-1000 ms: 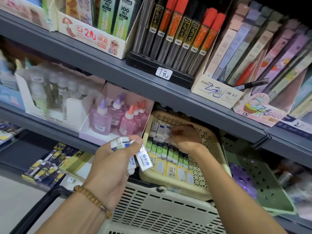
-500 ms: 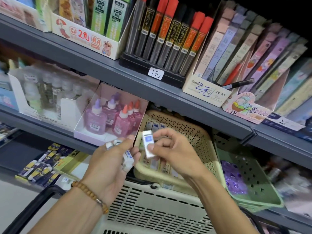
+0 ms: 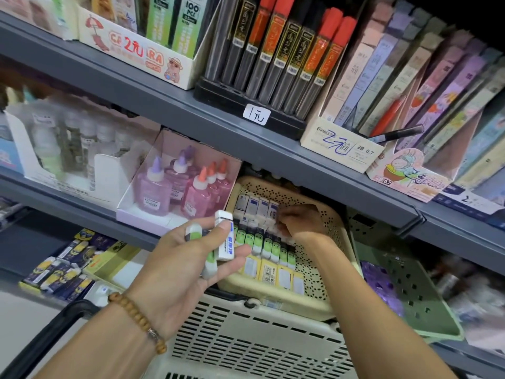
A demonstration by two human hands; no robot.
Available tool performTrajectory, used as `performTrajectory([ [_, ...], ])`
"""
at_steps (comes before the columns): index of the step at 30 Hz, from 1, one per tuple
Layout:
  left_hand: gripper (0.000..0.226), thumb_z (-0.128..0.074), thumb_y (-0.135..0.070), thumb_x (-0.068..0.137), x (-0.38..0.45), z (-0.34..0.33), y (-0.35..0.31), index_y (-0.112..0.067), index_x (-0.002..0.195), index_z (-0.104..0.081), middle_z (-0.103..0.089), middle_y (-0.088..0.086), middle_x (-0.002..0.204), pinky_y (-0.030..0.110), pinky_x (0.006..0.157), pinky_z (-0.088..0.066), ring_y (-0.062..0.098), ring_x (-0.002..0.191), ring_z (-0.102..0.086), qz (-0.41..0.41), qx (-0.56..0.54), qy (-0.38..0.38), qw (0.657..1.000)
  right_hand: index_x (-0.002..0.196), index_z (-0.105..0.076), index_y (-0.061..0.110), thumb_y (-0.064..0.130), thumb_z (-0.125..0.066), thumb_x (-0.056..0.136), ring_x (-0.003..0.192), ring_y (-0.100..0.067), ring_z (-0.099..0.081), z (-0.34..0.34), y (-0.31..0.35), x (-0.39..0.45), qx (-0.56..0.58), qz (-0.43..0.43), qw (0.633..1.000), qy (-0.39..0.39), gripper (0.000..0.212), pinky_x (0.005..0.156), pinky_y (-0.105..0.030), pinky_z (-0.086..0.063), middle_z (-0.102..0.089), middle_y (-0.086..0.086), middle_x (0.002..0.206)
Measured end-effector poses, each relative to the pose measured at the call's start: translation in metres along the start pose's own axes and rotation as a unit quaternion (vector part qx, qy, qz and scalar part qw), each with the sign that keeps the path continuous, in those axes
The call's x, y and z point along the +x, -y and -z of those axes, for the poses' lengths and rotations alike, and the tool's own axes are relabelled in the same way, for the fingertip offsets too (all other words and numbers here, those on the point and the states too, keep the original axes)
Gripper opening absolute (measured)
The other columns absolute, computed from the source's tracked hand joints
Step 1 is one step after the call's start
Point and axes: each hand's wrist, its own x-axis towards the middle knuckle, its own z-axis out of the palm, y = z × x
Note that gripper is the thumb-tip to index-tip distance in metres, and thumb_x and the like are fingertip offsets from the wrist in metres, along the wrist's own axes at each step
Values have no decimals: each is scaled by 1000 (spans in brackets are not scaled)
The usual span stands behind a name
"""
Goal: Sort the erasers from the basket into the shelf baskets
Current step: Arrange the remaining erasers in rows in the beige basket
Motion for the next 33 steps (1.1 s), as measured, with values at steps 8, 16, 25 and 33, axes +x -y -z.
performTrajectory([
  [8, 35, -72, -14, 64, 0, 1, 4, -7, 98, -70, -73, 23, 91, 33, 59, -60, 34, 80, -74, -9, 36, 3, 999, 88, -74, 18, 25, -67, 90, 58, -9, -58, 11, 39, -92, 218, 122, 957, 148, 10, 50, -20, -46, -74, 0, 79],
  [16, 28, -61, 4, 87, -6, -3, 6, 3, 114, -54, -74, 23, 91, 39, 64, -61, 35, 83, -73, 37, 24, 13, 999, 99, -70, 7, 7, -67, 89, 63, -9, -63, 19, 28, -106, 283, 66, 939, 184, 10, 48, -18, -44, -74, -6, 80],
  [25, 25, -65, -2, 81, -4, -3, 6, 5, 105, -65, -74, 20, 95, 39, 63, -61, 32, 83, -74, 44, 42, 29, 998, 82, -67, 13, 9, -68, 89, 53, -14, -61, 27, -13, -7, 199, -96, 975, -27, 9, 46, -22, -49, -71, -7, 70],
  [33, 16, -67, -7, 82, -2, -1, 4, 3, 94, -70, -69, 20, 111, 36, 61, -61, 27, 78, -69, 1, 41, -24, 999, 91, -72, 24, 21, -79, 81, 84, -7, -67, 15, -21, 1, 60, 22, 998, 16, 13, 75, -17, -52, -72, 10, 94],
])
